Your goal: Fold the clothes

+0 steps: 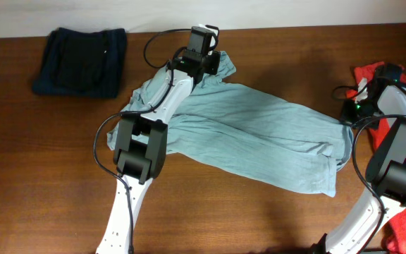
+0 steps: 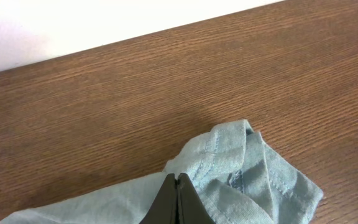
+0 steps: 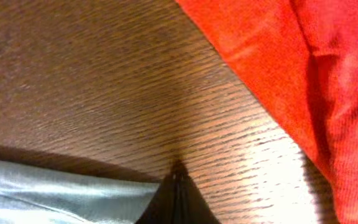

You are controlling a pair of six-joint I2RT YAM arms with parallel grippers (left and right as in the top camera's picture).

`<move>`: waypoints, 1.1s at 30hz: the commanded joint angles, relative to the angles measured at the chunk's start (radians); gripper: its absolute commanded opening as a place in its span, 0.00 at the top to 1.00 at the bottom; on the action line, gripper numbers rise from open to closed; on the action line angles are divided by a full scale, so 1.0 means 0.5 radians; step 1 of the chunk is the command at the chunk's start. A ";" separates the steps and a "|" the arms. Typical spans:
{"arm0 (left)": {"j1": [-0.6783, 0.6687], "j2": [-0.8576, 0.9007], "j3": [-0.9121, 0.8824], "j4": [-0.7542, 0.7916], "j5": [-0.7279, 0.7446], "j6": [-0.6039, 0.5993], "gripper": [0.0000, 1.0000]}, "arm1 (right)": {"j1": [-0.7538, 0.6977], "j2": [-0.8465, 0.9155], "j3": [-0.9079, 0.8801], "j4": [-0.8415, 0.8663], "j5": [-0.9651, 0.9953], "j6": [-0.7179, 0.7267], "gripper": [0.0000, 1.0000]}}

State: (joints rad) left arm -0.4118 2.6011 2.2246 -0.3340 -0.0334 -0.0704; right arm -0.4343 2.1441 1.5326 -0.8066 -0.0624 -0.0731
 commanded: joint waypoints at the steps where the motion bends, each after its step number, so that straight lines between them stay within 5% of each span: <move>1: 0.022 -0.146 0.049 -0.024 0.023 0.040 0.99 | -0.011 0.028 0.014 -0.034 -0.019 0.005 0.96; 19: 0.272 -0.448 0.049 -0.616 0.022 0.182 0.99 | 0.021 -0.112 0.541 -0.761 -0.432 -0.030 0.96; 33: 0.478 -0.655 0.049 -1.249 0.023 0.305 0.99 | 0.473 -0.334 0.541 -1.257 -0.315 -0.198 0.96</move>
State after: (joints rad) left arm -0.1738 2.3169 2.2303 -0.9089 -0.0334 0.0277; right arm -0.2287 1.9999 1.7847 -1.3952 -0.2623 -0.1593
